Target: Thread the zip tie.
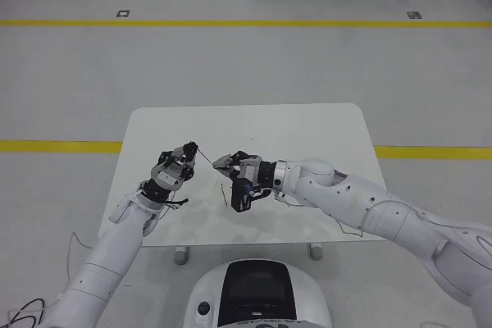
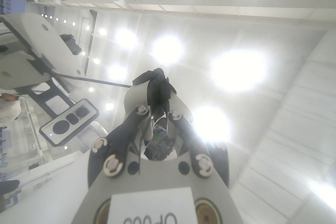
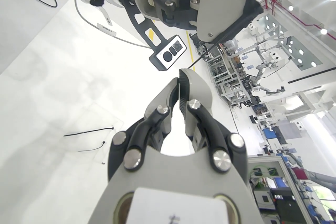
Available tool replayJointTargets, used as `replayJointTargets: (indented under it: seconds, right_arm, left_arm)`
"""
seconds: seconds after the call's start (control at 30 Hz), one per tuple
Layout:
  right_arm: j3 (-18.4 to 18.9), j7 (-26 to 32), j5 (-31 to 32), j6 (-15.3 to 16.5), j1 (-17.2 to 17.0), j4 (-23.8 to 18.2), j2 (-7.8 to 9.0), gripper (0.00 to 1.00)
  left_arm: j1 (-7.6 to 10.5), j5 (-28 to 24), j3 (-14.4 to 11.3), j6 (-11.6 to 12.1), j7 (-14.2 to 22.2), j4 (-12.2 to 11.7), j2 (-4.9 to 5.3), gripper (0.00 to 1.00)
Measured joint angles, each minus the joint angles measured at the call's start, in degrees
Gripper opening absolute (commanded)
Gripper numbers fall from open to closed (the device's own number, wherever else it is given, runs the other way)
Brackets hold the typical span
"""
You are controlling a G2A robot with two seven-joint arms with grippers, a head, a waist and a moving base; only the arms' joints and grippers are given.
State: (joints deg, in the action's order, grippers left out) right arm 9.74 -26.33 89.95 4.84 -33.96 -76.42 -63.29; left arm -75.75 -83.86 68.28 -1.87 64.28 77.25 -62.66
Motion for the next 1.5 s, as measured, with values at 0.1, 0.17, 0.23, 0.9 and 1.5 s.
replayJointTargets:
  seconds: [0.1,0.17,0.23,0.9,1.5]
  right_arm:
    - [0.0,-0.1,0.0,-0.2,-0.3,0.3,0.3,0.0]
    - [0.0,-0.1,0.0,-0.3,-0.7,0.5,0.52,0.0]
    - [0.0,0.1,0.0,-0.2,-1.1,0.9,0.75,0.0]
    - [0.2,-5.1,-0.3,-0.9,-4.0,4.3,2.43,1.0]
    - [15.3,-18.6,-24.8,14.8,-10.5,10.3,5.22,1.0]
  left_arm:
    - [0.0,0.0,0.0,0.0,0.0,0.0,0.0,0.0]
    - [0.0,0.0,0.0,0.0,0.0,0.0,0.0,0.0]
    - [0.0,0.0,0.0,0.0,0.0,0.0,0.0,0.0]
    - [0.0,0.0,0.0,0.0,0.0,0.0,0.0,0.0]
    - [-3.32,12.2,4.0,-1.8,-0.5,3.1,1.45,0.0]
